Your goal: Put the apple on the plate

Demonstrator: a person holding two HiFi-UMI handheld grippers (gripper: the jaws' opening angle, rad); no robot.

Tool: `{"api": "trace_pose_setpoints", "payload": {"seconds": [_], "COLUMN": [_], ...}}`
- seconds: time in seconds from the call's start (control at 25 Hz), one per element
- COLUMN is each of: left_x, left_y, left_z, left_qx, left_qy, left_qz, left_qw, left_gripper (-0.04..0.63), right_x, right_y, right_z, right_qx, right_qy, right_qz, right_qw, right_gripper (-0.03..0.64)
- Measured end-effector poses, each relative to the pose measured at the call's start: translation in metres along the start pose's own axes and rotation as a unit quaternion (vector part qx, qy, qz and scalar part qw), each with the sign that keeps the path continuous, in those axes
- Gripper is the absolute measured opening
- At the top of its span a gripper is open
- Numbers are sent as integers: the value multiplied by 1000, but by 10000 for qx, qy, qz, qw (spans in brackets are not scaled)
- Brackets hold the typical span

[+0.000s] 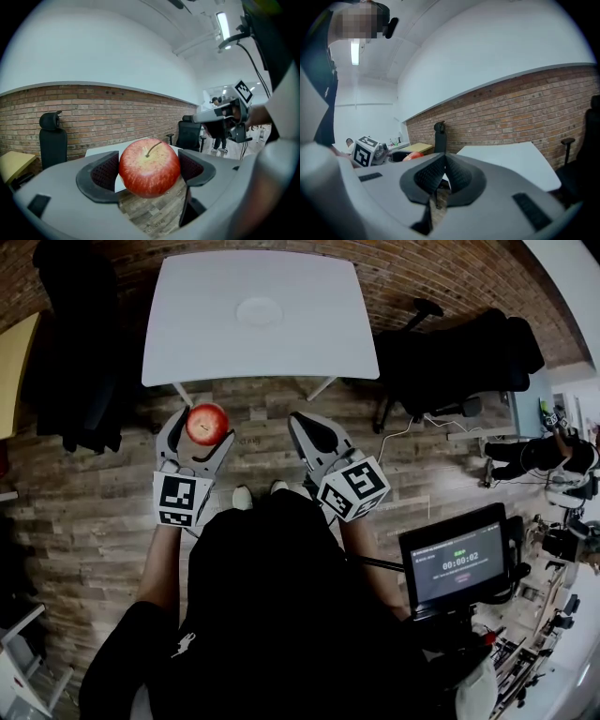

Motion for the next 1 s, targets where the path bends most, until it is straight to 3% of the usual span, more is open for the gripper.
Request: {"api": "trace_pose_setpoints", "payload": {"seconds": [1.0], "left_x": [-16], "left_y": [11], "left_z": [1], "left_qx": [-44], "left_qy": [-58], "left_qz": [-266], "left_qw": [9996], "left_gripper": [399], "right_x": [-1], "right_y": [-17], "right_z": [0], "right_qx": [49], "right_qy": [-4], "right_qz": [-165], "right_qw": [9999], "right_gripper": [3]}}
Point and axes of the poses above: the fingertips, and each gripper's own axes: y backward along the fingers, x to its right, z out of its underside, the point moved 4 cm from there along y, backward along the fingers, and after that the axes turned 9 degrees about x, right-handed, at the moved point
